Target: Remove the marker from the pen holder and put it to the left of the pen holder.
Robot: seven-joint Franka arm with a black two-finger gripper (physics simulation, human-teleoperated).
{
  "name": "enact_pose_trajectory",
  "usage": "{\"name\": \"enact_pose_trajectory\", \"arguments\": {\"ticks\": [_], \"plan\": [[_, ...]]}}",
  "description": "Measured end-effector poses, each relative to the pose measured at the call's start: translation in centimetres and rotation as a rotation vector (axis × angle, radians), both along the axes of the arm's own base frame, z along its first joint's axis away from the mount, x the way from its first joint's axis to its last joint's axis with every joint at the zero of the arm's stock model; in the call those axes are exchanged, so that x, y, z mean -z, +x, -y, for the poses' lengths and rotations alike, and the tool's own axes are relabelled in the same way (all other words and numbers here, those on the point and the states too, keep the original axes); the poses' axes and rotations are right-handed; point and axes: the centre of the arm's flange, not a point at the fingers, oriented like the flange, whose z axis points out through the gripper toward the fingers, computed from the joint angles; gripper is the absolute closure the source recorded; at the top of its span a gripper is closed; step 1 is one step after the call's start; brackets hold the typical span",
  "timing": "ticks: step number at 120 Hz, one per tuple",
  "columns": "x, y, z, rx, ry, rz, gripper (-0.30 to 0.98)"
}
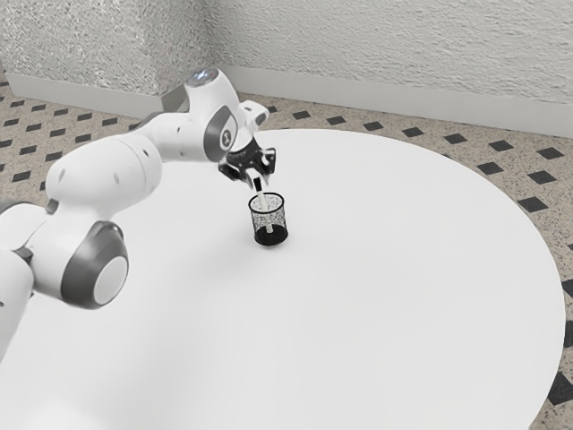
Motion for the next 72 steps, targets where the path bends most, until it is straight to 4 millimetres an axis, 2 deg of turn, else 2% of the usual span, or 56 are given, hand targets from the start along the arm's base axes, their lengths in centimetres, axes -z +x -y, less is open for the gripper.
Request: {"name": "enact_pose_trajectory", "arguments": {"ticks": [32,56,64,72], "plan": [[0.4,-0.2,0.0,-0.004,-0.002,-0.033,0.63],[0.9,-0.2,-0.1,-0.009,-0.003,-0.038,0.65],[0.4,-0.2,-0.2,-0.011,-0.003,-0.032,0.66],[-0.9,-0.3,0.3,-0.006,-0.004,-0.018,0.68]]}}
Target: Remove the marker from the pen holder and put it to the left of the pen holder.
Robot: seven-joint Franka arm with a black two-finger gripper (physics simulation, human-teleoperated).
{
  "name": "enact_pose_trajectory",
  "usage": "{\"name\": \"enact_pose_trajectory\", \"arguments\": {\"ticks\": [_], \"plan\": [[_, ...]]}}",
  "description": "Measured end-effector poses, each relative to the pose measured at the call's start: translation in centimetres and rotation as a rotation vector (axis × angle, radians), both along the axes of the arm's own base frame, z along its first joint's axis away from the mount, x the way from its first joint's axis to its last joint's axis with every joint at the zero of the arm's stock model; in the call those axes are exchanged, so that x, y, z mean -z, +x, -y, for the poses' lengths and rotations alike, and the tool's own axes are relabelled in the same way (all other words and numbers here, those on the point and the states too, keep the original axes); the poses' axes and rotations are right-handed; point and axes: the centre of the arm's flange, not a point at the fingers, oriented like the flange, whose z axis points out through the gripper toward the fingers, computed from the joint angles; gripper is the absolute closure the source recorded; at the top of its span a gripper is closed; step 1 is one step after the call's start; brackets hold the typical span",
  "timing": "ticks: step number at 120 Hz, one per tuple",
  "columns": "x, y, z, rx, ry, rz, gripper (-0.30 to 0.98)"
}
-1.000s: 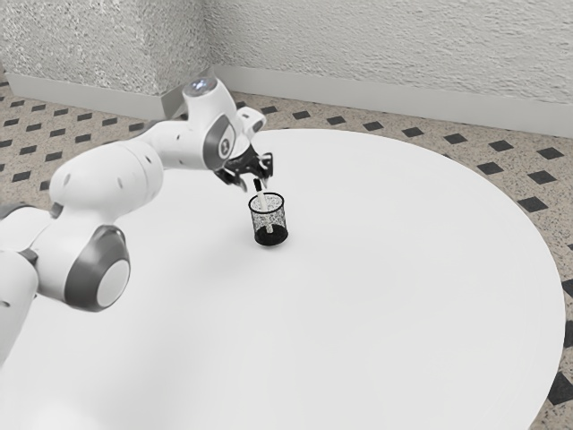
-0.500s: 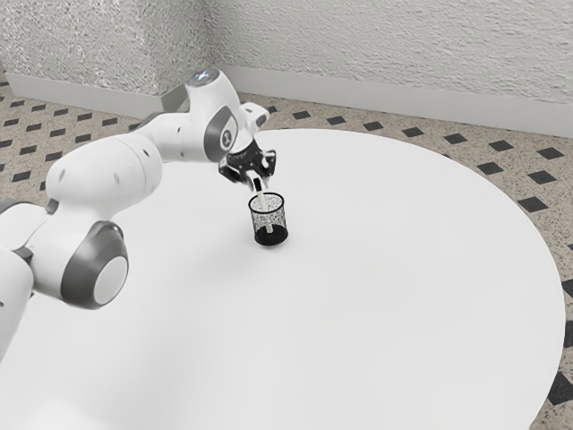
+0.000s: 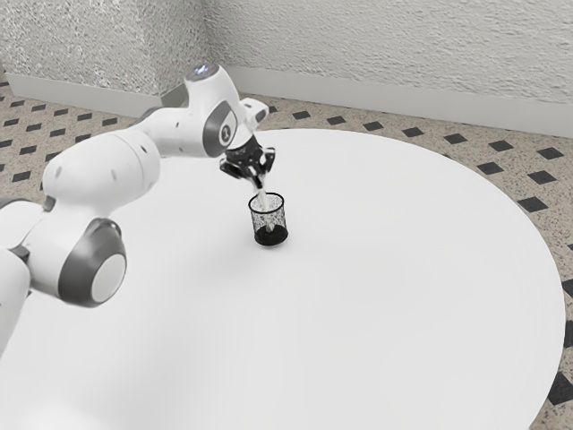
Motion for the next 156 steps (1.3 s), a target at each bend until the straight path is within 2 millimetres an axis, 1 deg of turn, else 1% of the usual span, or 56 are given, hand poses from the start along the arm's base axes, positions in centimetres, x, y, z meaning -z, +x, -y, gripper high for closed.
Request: {"name": "enact_pose_trajectory", "arguments": {"ticks": [14,20,26,30,34,44,50,52,54,56,58,62,67,71,77,82,88,94,104,114,125,156], "plan": [[0.2,-0.1,0.2,0.0,-0.004,-0.004,0.69],[-0.5,-0.1,0.2,-0.001,-0.003,0.001,0.7],[-1.7,-0.8,-0.1,-0.01,-0.008,-0.002,0.71],[-3.1,-1.5,-0.4,-0.016,-0.013,-0.001,0.72],[-4.9,-2.2,-0.6,-0.022,-0.019,0.007,0.72],[-10.8,-3.6,-1.9,-0.042,-0.039,0.07,0.73],[-13.5,-4.3,-4.2,-0.077,-0.063,0.109,0.73],[-14.0,-4.5,-5.1,-0.092,-0.075,0.119,0.74],[-14.1,-4.6,-6.3,-0.11,-0.094,0.124,0.74],[-13.7,-4.6,-7.4,-0.127,-0.116,0.125,0.74],[-12.8,-4.5,-8.6,-0.144,-0.147,0.12,0.74],[-10.1,-3.9,-10.9,-0.178,-0.217,0.108,0.74],[-6.4,-3.1,-13.0,-0.218,-0.298,0.095,0.74],[-3.6,-2.8,-14.9,-0.261,-0.364,0.085,0.74],[-0.7,-2.9,-17.9,-0.333,-0.461,0.09,0.74],[1.7,-3.2,-20.0,-0.392,-0.535,0.09,0.74],[4.3,-3.5,-21.7,-0.455,-0.619,0.089,0.74],[6.8,-3.9,-22.5,-0.515,-0.713,0.086,0.72],[10.0,-4.7,-23.9,-0.596,-0.811,0.077,0.7],[12.1,-5.4,-24.6,-0.647,-0.861,0.066,0.68],[13.7,-5.9,-24.8,-0.678,-0.889,0.052,0.63],[15.0,-6.3,-24.9,-0.694,-0.874,0.032,0.27]]}}
